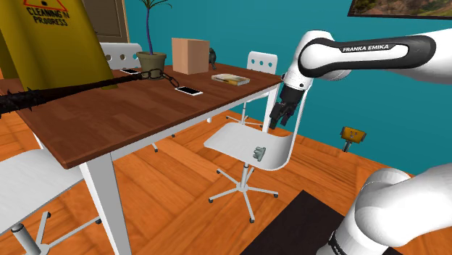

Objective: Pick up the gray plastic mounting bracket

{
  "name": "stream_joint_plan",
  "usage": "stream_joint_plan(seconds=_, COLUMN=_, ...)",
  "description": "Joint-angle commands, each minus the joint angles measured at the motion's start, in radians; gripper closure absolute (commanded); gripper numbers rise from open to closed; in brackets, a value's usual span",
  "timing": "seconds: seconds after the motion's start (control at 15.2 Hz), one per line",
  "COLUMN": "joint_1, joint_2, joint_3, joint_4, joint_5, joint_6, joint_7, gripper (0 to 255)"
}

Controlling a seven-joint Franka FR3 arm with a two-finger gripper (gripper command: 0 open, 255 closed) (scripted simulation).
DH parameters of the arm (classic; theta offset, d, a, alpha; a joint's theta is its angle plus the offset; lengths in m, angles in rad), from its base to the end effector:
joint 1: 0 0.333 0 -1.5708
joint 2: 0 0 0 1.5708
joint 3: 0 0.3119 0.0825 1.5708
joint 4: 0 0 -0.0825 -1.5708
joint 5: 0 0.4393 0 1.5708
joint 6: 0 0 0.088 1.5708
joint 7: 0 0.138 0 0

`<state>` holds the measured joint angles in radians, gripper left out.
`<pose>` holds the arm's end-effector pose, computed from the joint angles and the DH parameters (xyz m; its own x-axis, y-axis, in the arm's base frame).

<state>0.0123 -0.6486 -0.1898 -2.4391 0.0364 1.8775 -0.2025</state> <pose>0.4191 -0.0723 0.4822 0.9936 0.0416 0.1047 0.0552 -0.9899 -0.1307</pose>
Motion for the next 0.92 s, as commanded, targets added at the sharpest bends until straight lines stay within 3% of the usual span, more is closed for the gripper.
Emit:
stream_joint_plan(seconds=0.0, joint_1=0.003, joint_2=0.057, joint_3=-0.025, joint_4=-0.006, joint_5=-0.014, joint_6=0.056, joint_7=-0.049, gripper=0)
stream_joint_plan(seconds=0.46, joint_1=0.015, joint_2=0.287, joint_3=-0.116, joint_4=0.024, joint_5=-0.034, joint_6=0.226, joint_7=-0.226, gripper=0)
stream_joint_plan(seconds=0.86, joint_1=0.027, joint_2=0.520, joint_3=-0.180, joint_4=0.104, joint_5=0.000, joint_6=0.350, joint_7=-0.390, gripper=0)
